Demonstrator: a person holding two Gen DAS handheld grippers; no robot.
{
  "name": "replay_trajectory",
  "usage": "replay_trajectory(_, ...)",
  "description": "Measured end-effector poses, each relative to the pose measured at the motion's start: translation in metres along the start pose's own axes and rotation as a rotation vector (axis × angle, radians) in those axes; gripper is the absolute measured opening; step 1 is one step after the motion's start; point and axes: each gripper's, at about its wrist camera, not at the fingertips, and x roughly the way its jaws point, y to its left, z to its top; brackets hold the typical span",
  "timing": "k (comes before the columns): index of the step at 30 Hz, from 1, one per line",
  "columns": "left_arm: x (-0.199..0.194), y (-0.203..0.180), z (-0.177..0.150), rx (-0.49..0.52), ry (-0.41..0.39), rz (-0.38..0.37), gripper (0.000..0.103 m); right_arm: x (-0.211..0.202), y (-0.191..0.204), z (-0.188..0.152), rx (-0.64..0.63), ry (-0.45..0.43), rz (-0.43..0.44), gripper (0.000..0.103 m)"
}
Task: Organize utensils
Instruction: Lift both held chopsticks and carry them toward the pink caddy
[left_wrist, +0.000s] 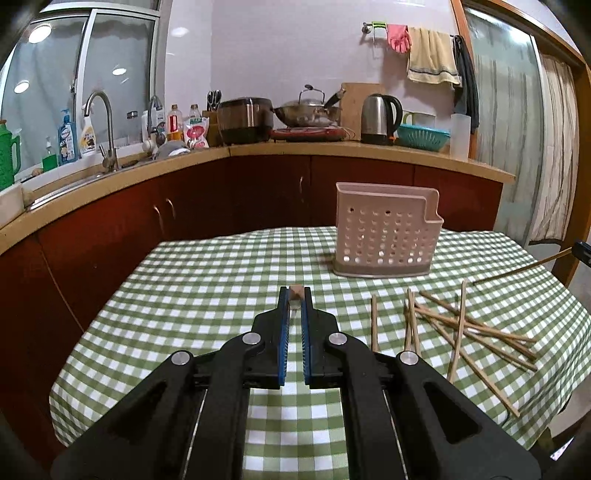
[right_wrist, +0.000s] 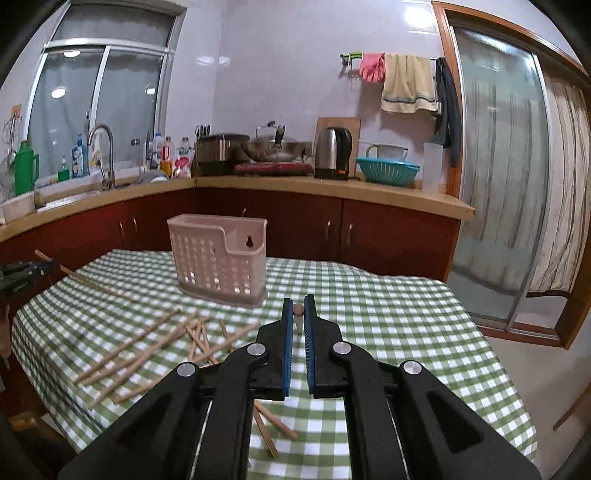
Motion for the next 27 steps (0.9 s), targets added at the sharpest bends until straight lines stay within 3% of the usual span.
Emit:
replay_trajectory(16, 0.006, 0.001, 0.039, -0.009, -0.026, -0.027, 0.006, 0.018, 0.003, 0.039, 0.048, -0.071, 0.015, 0.007)
replay_trajectory(27, 0.004, 0.003, 0.077, -0.033, -0.027, -0.09, 0.006, 0.019, 0.001, 0.07, 0.077, -0.118, 0.041, 0.007)
